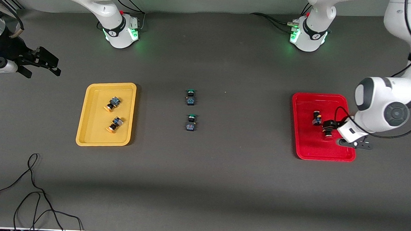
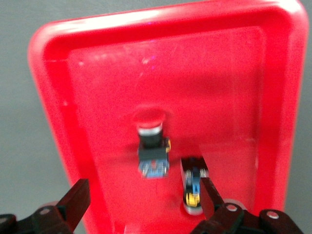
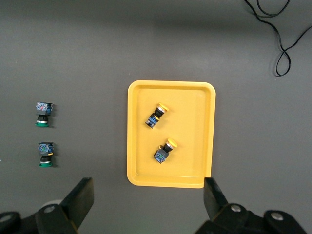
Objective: Place red and yellow buttons in trays
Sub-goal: 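Open the left gripper to release the red button in the tray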
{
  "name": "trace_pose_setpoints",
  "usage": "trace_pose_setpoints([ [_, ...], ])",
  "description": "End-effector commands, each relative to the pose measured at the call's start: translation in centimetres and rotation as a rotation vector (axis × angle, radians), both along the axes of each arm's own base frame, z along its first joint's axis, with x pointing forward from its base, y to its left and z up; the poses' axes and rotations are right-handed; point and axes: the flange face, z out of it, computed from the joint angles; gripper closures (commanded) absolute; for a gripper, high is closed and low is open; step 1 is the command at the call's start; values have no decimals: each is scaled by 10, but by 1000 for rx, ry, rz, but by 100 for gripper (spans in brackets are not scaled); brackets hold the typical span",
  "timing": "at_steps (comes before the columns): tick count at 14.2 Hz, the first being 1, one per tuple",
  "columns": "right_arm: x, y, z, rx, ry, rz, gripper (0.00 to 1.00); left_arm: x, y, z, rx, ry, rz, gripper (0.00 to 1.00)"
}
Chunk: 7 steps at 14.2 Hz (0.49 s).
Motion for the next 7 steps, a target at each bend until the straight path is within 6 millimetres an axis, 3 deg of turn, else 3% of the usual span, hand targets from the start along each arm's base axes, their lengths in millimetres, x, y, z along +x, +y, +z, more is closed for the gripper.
trace_pose_setpoints([
  [1, 5, -5, 2, 7, 4, 15, 0, 6, -25, 91, 39, 24, 4, 0],
  [4, 14, -4, -6, 3, 12, 4, 0, -4, -66, 186, 87, -9, 42, 0],
  [6, 17, -5, -4, 5, 8, 1, 0, -13, -76, 241, 96, -42, 54, 0],
  [7, 18, -5, -3, 3, 8, 2, 0, -18, -77, 258, 83, -58, 63, 0],
])
